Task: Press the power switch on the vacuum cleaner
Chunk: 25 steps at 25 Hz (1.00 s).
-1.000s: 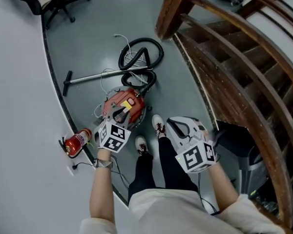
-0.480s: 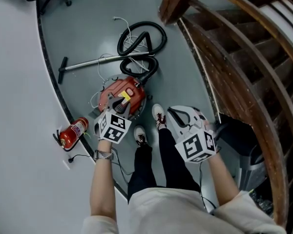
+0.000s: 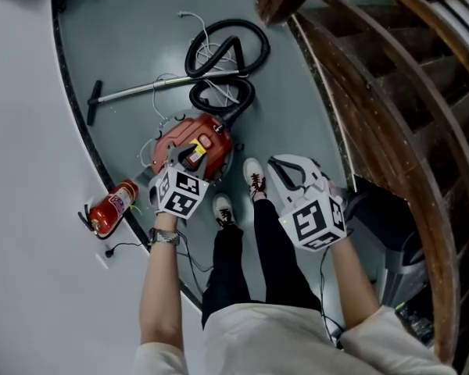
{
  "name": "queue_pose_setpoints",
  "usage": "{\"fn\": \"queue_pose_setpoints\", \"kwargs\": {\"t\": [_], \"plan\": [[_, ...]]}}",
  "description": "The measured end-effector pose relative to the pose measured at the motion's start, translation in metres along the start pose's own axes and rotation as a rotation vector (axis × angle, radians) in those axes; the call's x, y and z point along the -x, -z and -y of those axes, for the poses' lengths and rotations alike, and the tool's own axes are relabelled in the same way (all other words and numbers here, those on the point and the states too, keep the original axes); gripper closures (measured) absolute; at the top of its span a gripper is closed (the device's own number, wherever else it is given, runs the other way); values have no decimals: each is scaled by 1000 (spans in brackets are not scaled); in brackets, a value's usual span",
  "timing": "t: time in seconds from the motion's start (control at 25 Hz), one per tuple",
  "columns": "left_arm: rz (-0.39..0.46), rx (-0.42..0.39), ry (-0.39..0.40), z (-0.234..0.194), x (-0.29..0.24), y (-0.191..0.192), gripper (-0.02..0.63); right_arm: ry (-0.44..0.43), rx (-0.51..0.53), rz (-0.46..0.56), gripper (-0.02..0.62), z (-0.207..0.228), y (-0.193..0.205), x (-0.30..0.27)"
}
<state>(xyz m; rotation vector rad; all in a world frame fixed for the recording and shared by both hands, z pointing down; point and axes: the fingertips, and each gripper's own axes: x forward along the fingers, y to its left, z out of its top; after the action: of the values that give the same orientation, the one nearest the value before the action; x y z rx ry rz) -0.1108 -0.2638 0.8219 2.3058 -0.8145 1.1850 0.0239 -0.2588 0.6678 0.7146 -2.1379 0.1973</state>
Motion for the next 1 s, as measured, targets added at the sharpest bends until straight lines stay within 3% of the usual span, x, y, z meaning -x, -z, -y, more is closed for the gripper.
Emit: {"fn": "queue_pose_setpoints", "kwargs": {"t": [0.44,0.84,1.0], "plan": [[-77,-15,-1,-15,-50,15,446,-31,-31,-46,565,4,22,-19],[-170,-70,21,-14,-88,35,442,-82,-48,-73,565,3,37,-37],[-177,-52,41,-12,-98,38,442,-96,-42,-80,565,5,41,-41]]}}
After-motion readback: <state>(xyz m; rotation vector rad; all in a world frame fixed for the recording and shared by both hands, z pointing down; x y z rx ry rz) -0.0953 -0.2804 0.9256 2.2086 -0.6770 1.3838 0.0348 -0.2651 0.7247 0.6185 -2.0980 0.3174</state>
